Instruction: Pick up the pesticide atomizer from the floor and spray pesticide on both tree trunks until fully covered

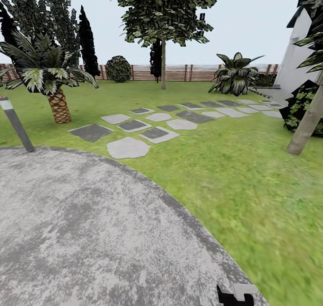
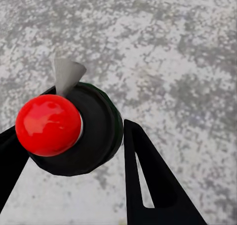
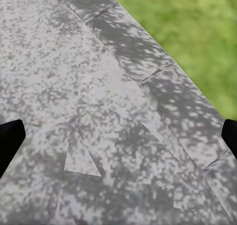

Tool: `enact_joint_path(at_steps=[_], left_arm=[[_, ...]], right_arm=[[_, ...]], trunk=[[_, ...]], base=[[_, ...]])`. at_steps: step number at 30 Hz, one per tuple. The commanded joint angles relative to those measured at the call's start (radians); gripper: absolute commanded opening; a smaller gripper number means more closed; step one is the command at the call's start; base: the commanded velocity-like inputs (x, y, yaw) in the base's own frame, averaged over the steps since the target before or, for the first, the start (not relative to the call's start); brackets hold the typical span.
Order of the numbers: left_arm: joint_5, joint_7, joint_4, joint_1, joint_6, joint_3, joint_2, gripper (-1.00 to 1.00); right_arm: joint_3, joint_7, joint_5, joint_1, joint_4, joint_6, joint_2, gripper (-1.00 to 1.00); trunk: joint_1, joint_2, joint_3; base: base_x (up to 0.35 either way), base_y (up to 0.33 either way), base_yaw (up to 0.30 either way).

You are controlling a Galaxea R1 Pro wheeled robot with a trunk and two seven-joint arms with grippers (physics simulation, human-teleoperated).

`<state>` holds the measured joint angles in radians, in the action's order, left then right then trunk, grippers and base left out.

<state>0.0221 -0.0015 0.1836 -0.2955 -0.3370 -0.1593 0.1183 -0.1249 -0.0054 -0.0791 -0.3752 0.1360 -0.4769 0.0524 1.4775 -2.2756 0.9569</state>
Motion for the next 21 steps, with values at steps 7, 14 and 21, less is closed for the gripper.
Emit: enact_joint_path(at_steps=[7,14,21], left_arm=[[0.009,0.001,0.015,-0.001,-0.015,0.000,0.000,-1.00],[0.008,0.003,0.240,-0.025,-0.051,0.002,-0.006,-1.00],[0.002,0.004,0.370,-0.030,-0.002,0.000,-0.014,-1.00]], right_arm=[[-0.007,-0.001,-0.008,-0.001,-0.002,-0.003,-0.002,1.00],[-0.007,-0.002,-0.008,-0.001,-0.003,-0.003,-0.002,1.00],[-0.006,-0.002,-0.008,-0.001,-0.003,-0.003,-0.002,1.00]], trunk=[[0.000,0.000,0.001],[0.000,0.000,0.001],[0.000,0.000,0.001]], base=[[0.000,0.000,0.000],[0.000,0.000,0.000],[0.000,0.000,0.000]])
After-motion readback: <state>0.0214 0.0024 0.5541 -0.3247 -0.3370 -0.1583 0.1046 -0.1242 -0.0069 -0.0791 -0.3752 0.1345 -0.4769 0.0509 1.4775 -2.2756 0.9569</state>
